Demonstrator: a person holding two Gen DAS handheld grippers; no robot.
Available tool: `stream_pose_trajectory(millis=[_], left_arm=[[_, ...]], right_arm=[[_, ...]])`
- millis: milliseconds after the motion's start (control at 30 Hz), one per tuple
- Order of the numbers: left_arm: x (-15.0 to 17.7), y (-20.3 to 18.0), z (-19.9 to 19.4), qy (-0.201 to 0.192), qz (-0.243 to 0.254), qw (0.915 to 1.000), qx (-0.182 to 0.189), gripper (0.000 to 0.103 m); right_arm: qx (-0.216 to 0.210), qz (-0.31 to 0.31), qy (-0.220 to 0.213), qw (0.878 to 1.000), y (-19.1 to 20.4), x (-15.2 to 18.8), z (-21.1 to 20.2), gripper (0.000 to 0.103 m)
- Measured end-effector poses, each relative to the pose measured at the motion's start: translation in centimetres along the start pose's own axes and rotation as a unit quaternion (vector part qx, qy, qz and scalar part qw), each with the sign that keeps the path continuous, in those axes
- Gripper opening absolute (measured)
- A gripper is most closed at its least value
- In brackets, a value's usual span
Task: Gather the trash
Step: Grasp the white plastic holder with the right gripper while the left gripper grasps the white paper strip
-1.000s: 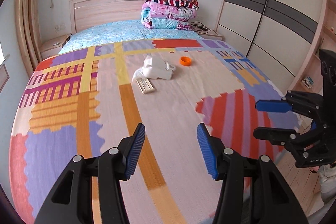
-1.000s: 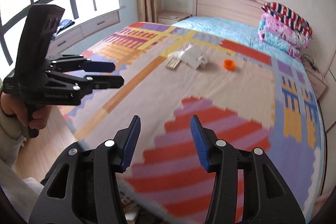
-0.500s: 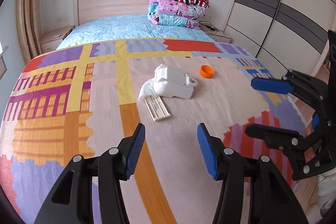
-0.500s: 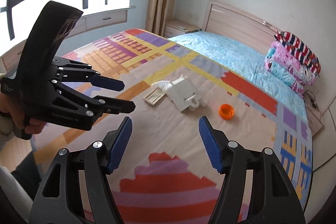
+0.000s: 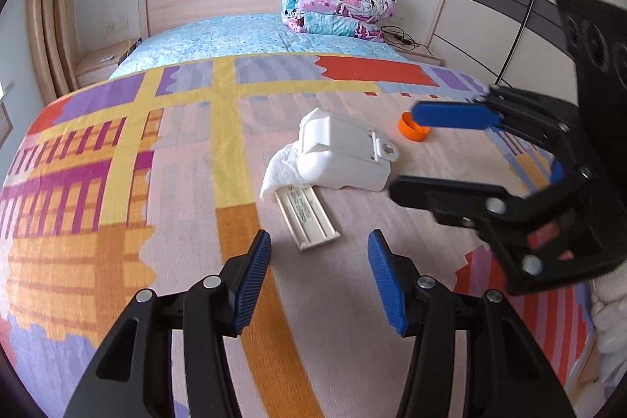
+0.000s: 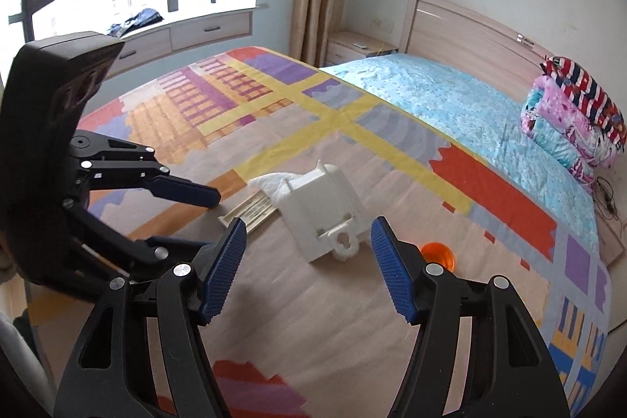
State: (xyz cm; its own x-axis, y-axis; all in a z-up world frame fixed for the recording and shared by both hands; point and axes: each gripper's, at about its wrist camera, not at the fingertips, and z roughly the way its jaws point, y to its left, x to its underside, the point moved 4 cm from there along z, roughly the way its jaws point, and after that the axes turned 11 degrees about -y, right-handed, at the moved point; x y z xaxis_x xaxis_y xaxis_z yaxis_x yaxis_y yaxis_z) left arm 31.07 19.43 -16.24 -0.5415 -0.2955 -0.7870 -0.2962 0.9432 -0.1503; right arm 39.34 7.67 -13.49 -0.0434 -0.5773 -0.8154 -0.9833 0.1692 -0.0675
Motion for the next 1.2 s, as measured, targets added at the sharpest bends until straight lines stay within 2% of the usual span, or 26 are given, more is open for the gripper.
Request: stream_pose_trajectory(millis=[133,200,333,367,467,667,700,733,867,1100,1200], left_arm=[[-0.4,0.2,0.6,0.0,-0.004,1.0,-0.003,0.049],[-0.6,0.1,0.7,0.0,-0.002,1.0,-0.006,0.048],[-0.5,0.2,0.8,-0.005,0.015,0.9998,-0.015,0.037],[-0.5,0.4,0.7,-0.004,0.019,0.9996,-0.022,0.031],[-0.4,0.8,0.6,-0.004,0.02,0.9995,-0.024,0.023],[-0.1,1.3,0.0,-0.005,0.008,0.9998,-0.018,0.023],[0.0,1.3,-0.4,-0.005,0.007,0.9998,-0.016,0.023],[0.1,1.3,-0.6,-0.006,0.008,0.9998,-0.016,0.023],[0.3,1.3,-1.8,-0.014,0.003,0.9998,-0.014,0.023],[0.7,0.6,-4.2,-0.028,-0.004,0.9995,-0.012,0.023],[0.8,0.4,-5.2,-0.033,-0.007,0.9993,-0.014,0.023]], right_arm=[[-0.001,-0.012,0.012,1.0,-0.8,-0.1,1.4,0.067],[-0.01,-0.013,0.014,1.0,-1.0,-0.2,1.9,0.072],[-0.014,-0.019,0.02,1.0,-1.1,-0.3,2.7,0.072],[-0.011,-0.026,0.025,0.999,-1.0,-0.3,3.0,0.072],[-0.016,-0.055,0.038,0.998,-0.2,0.0,3.8,0.072],[-0.027,-0.047,0.036,0.998,0.2,0.1,4.2,0.071],[-0.024,-0.048,0.039,0.998,0.3,0.1,4.2,0.061],[-0.024,-0.048,0.042,0.998,0.4,0.1,4.1,0.059],[-0.032,-0.045,0.036,0.998,0.9,0.0,3.5,0.057],[-0.021,-0.031,0.017,0.999,1.7,-0.6,1.5,0.055],[-0.018,-0.021,0.014,1.0,1.8,-0.5,0.7,0.047]])
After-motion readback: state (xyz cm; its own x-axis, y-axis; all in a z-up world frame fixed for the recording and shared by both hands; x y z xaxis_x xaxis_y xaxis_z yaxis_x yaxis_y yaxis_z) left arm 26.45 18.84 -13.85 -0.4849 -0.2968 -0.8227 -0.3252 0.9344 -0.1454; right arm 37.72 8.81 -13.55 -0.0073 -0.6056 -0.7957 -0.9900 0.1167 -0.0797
